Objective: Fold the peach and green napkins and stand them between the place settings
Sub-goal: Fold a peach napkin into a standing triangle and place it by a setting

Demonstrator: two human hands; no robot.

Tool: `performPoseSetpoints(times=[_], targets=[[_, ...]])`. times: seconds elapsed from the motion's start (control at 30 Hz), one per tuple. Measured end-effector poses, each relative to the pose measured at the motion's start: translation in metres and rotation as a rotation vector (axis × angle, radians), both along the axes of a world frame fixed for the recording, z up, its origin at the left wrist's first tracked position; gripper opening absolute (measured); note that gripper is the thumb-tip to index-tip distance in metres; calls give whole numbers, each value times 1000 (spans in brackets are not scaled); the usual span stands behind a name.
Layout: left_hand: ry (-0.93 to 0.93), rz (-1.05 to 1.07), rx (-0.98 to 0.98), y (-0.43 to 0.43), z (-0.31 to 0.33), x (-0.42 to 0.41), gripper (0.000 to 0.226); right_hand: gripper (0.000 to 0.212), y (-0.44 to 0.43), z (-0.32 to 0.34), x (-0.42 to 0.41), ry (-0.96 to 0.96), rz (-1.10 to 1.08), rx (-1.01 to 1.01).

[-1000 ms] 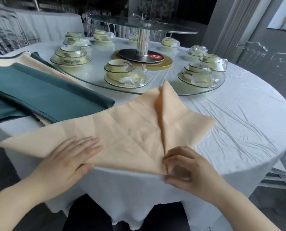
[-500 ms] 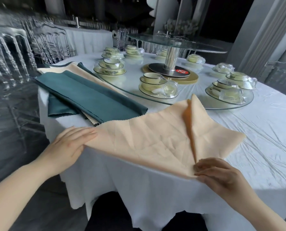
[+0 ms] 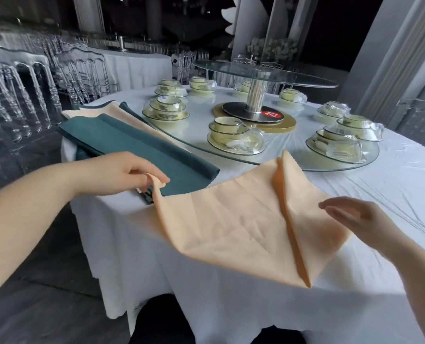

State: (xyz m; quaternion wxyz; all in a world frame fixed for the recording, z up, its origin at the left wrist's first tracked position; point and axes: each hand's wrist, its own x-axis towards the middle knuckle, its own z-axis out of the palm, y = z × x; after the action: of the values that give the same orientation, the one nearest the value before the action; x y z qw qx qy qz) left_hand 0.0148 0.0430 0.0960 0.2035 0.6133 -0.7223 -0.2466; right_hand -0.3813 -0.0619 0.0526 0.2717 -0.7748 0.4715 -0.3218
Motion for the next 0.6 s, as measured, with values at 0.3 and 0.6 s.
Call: performPoseSetpoints(times=[0.3,0.6], targets=[[124,37,61,-96,13,-77,9,12,-38,-32,8,260,-123,-83],[72,190,-66,-191,-33,-164,28,15,-42,-37,2,254,-99,-153]])
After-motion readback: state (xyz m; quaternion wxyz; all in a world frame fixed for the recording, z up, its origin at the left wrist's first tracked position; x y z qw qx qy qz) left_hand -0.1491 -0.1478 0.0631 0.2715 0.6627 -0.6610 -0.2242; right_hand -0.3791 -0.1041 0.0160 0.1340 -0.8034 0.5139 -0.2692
